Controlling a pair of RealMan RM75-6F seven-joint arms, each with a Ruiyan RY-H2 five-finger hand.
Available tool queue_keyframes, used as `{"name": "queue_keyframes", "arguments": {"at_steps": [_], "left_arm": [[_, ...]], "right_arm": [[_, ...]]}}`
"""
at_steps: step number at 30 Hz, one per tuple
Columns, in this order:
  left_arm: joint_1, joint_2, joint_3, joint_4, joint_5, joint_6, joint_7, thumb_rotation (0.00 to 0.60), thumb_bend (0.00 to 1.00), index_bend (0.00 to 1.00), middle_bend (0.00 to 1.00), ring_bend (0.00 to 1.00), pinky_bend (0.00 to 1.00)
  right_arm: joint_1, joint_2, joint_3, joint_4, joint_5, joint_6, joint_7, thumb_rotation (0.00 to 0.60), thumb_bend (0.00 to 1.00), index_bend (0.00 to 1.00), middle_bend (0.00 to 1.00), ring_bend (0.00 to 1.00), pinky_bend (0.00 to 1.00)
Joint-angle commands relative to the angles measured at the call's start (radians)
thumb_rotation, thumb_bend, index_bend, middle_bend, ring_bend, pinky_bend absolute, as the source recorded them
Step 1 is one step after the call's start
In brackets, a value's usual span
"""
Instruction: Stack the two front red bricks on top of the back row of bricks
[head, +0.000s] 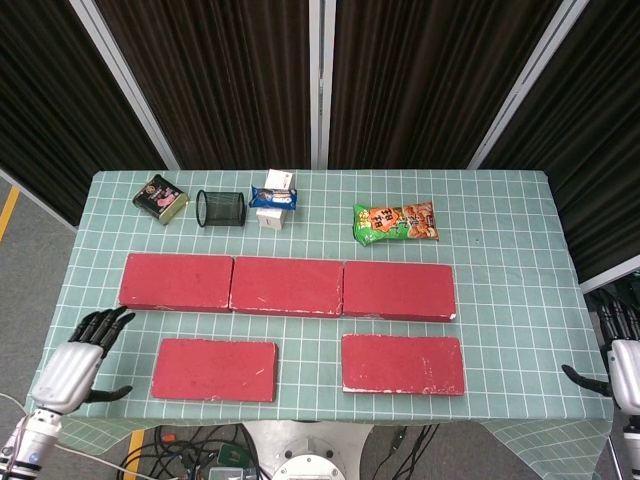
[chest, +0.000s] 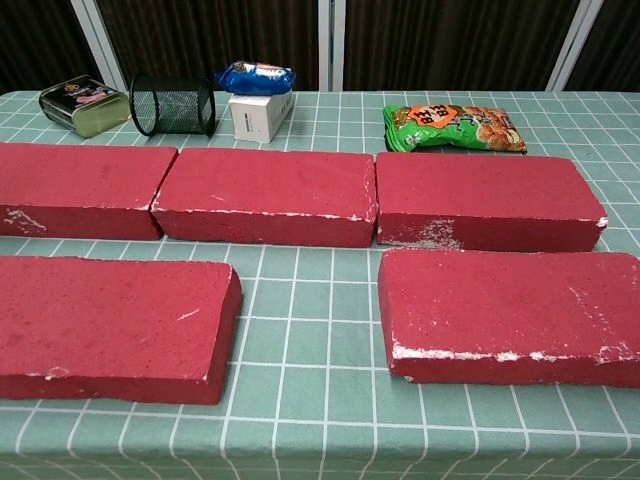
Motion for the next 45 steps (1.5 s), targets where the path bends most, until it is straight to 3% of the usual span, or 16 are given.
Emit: {"name": "queue_keyframes", "arguments": {"at_steps": [1,24,29,37,45], "left_arm": [[-0.021,-0.010,0.008,-0.008,0.001,-0.032,-0.021,0.600,0.00,0.06,0.00,0.00,0.00],[-0.158,-0.075,0.019,-0.043,0.010,-0.220,-0.084,0.600,0.00,0.05,0.00,0.00,0.00],[-0.198,-0.091,-0.001,-0.102,-0.030,-0.277,0.024,0.600,0.00,0.04,0.00,0.00,0.00],[-0.261,-0.135,-0.039,-0.168,-0.224,-0.375,0.239,0.600,0.00,0.04,0.00,0.00,0.00],[-0.299,-0.164,-0.044,-0.198,-0.330,-0.397,0.319,0.600,0.00,0.04,0.00,0.00,0.00]], "right_arm": [[0.002,0.004,0.003,-0.002,0.003,-0.001,0.002,0.600,0.00,0.00,0.00,0.00,0.00],[0.014,0.019,0.011,-0.022,0.007,-0.009,-0.005,0.600,0.00,0.00,0.00,0.00,0.00],[0.018,0.013,0.011,-0.016,0.013,-0.016,-0.006,0.600,0.00,0.00,0.00,0.00,0.00],[0.018,0.003,0.012,0.013,0.021,-0.021,0.022,0.600,0.00,0.00,0.00,0.00,0.00],[0.017,-0.008,0.010,0.047,0.024,-0.026,0.053,0.600,0.00,0.00,0.00,0.00,0.00]]}}
